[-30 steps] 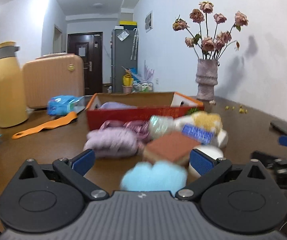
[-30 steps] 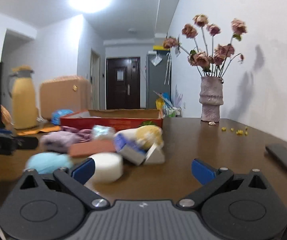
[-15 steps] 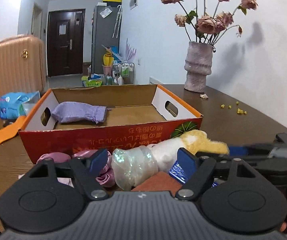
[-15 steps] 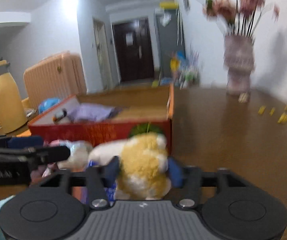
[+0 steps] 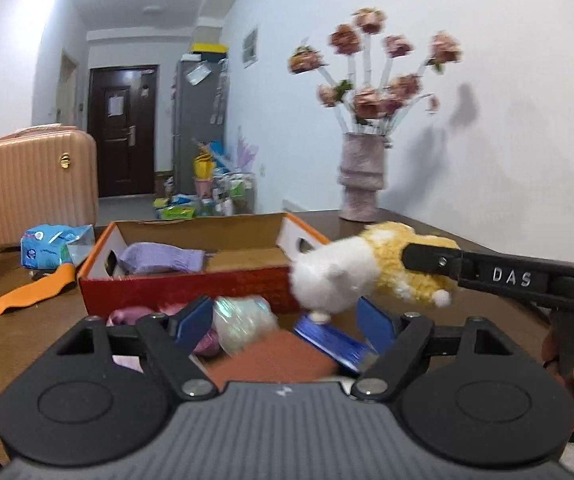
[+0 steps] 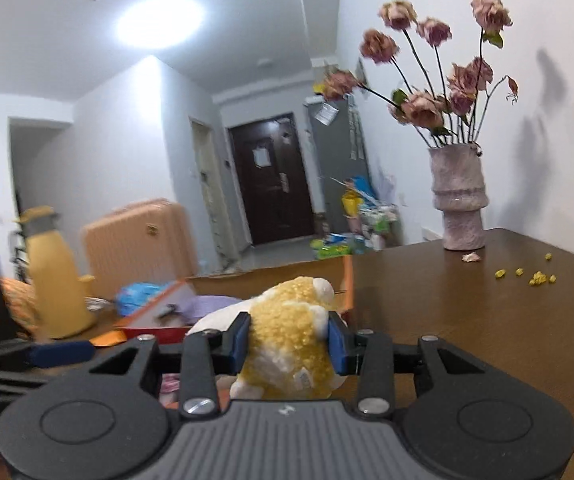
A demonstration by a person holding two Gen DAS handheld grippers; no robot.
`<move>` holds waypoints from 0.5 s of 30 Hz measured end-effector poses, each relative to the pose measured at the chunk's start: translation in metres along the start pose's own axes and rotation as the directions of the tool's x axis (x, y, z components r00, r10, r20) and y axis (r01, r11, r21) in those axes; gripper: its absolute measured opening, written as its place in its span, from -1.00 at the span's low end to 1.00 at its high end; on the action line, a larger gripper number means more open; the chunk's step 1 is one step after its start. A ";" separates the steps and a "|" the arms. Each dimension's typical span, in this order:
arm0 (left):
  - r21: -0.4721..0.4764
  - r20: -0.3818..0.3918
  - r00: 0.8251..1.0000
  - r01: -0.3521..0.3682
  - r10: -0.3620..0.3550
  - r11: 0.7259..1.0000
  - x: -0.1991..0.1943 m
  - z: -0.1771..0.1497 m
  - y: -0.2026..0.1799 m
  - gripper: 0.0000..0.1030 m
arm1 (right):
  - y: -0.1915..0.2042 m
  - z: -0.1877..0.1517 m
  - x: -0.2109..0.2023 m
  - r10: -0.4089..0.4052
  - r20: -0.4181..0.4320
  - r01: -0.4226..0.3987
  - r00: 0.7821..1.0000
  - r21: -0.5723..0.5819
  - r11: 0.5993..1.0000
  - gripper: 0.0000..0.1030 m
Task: Organize soft objects
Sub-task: 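Grasp the white-and-yellow plush toy with the right tool, then carry the white-and-yellow plush into the cardboard box and release it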
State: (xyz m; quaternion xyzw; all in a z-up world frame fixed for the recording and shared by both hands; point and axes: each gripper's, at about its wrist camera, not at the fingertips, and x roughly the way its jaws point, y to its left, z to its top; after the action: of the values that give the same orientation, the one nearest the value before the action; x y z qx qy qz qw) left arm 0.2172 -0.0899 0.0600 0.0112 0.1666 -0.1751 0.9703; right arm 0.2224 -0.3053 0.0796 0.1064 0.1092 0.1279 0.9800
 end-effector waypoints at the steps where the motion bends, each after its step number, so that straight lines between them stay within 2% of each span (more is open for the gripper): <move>1: 0.013 0.003 1.000 0.027 -0.027 1.000 -0.010 -0.008 -0.003 0.65 | 0.005 -0.007 -0.016 0.022 0.004 -0.022 1.000 0.005 1.000 -0.25; 3: 0.026 -0.002 0.998 0.064 -0.064 0.998 -0.026 -0.025 -0.009 0.64 | 0.014 -0.023 -0.042 0.065 -0.011 -0.065 0.998 0.005 0.998 -0.25; 7: 0.020 -0.059 0.993 0.107 -0.106 0.994 -0.046 -0.059 -0.020 0.63 | 0.025 -0.056 -0.076 0.164 -0.113 -0.164 0.980 0.015 0.986 -0.24; 11: 0.005 -0.137 0.983 0.123 -0.121 0.992 -0.047 -0.084 -0.024 0.51 | 0.021 -0.082 -0.081 0.142 -0.214 -0.136 0.966 0.042 0.990 -0.23; 13: -0.016 -0.157 0.979 0.130 -0.131 0.991 -0.045 -0.090 -0.021 0.40 | 0.014 -0.089 -0.081 0.143 -0.225 -0.129 0.964 0.076 0.989 -0.21; 15: -0.033 -0.162 0.976 0.144 -0.147 0.989 -0.043 -0.091 -0.016 0.15 | 0.010 -0.091 -0.084 0.145 -0.219 -0.129 0.965 0.083 0.988 -0.19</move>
State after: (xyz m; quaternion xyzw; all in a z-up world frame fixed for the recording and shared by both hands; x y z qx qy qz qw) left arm 0.1449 -0.0832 -0.0115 0.0033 0.2480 -0.2425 0.9379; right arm 0.1189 -0.3023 0.0107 0.1318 0.2158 0.2028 0.9460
